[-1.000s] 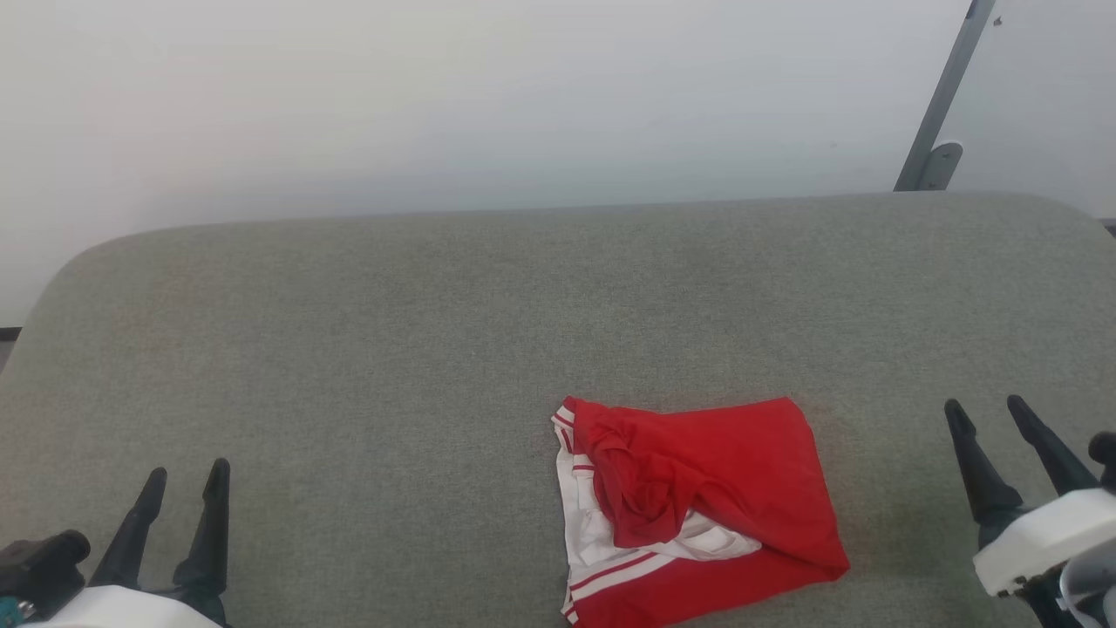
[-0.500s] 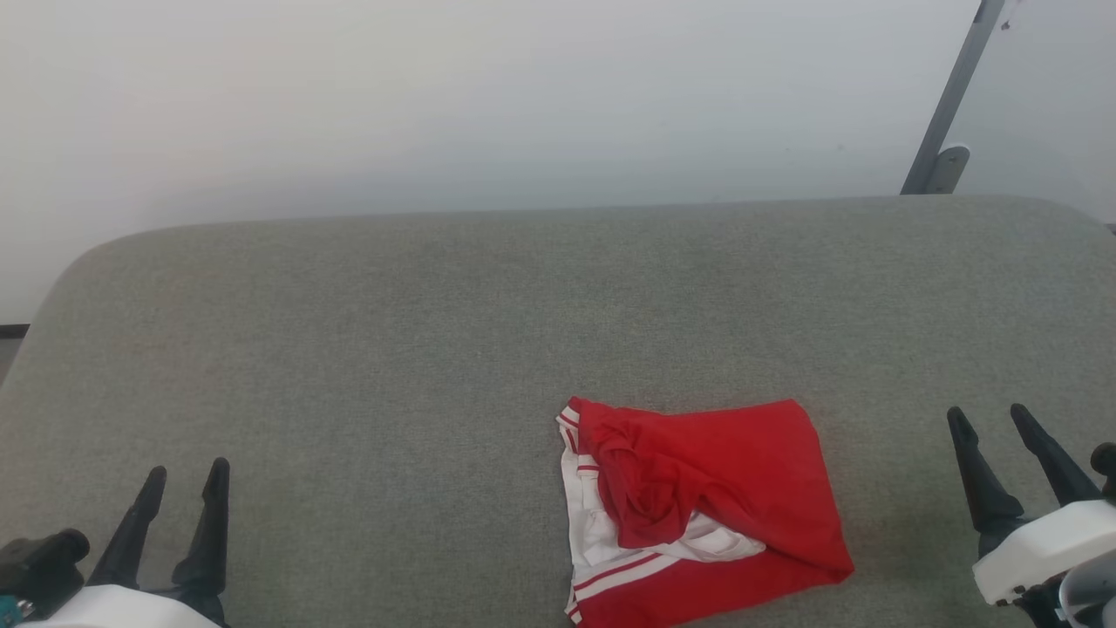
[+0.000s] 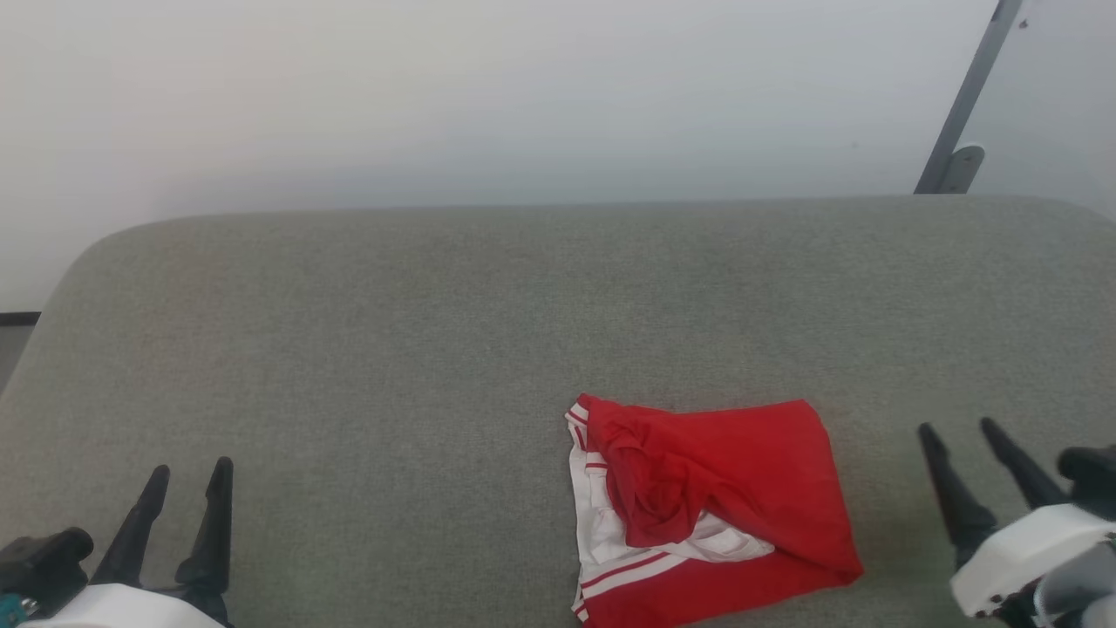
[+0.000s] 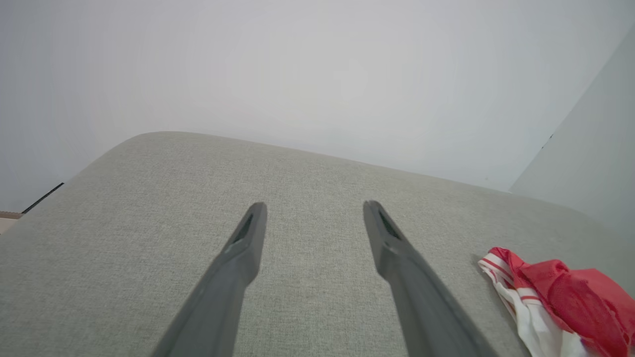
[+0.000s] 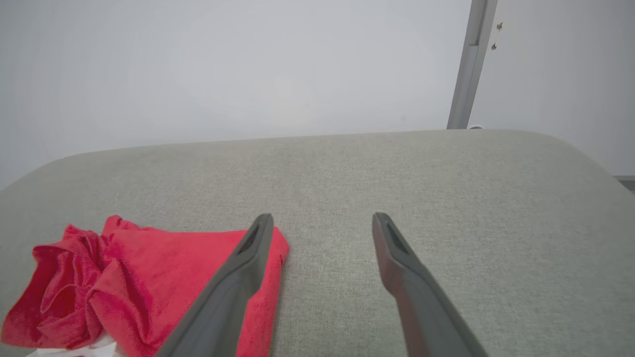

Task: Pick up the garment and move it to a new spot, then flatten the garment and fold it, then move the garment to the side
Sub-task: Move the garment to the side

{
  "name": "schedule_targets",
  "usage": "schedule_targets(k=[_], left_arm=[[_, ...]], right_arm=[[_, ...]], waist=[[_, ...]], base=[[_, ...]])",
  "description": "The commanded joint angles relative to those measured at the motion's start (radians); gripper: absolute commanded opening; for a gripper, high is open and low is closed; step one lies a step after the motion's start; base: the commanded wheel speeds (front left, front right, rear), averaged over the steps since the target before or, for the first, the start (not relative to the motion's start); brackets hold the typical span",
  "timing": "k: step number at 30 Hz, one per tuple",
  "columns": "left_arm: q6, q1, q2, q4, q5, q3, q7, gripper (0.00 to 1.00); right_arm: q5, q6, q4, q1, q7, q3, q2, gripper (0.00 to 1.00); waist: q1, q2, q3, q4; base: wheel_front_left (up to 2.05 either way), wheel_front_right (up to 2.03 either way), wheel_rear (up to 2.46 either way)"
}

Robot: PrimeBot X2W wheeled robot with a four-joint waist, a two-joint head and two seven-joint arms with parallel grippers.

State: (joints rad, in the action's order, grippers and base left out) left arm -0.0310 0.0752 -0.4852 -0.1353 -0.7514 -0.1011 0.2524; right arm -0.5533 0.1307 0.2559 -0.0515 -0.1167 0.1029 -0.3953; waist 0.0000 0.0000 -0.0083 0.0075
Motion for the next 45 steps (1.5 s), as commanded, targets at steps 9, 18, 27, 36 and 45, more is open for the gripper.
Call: schedule_targets(k=[9, 18, 27, 36, 45], left_arm=[[-0.003, -0.025, 0.008, 0.006, -0.002, -0.015, 0.0, 1.0], [-0.011, -0.058, 0.022, -0.007, 0.007, -0.035, 0.001, 1.0], [-0.024, -0.089, 0.037, -0.025, 0.017, -0.049, 0.006, 1.0], [-0.032, -0.114, 0.043, -0.045, 0.026, -0.053, 0.008, 1.0], [-0.036, -0.15, 0.04, -0.047, 0.042, -0.059, 0.009, 1.0]], right_arm=[[-0.029, 0.0, 0.029, -0.064, 0.175, 0.083, -0.005, 1.0], [-0.078, 0.0, 0.104, -0.118, 0.378, 0.088, 0.007, 1.0], [-0.084, 0.0, 0.171, -0.165, 0.553, 0.107, 0.021, 1.0], [-0.047, -0.002, 0.164, -0.204, 0.618, 0.123, -0.002, 0.0], [0.006, -0.001, 0.124, -0.271, 0.634, 0.097, -0.048, 0.0]], waist=[[0.0, 0.0, 0.039, 0.04], [0.0, 0.0, 0.09, 0.089], [0.0, 0.0, 0.132, 0.117], [0.0, 0.0, 0.149, 0.118], [0.0, 0.0, 0.172, 0.077]], base=[[0.0, 0.0, 0.0], [0.0, 0.0, 0.0], [0.0, 0.0, 0.0], [0.0, 0.0, 0.0], [0.0, 0.0, 0.0]])
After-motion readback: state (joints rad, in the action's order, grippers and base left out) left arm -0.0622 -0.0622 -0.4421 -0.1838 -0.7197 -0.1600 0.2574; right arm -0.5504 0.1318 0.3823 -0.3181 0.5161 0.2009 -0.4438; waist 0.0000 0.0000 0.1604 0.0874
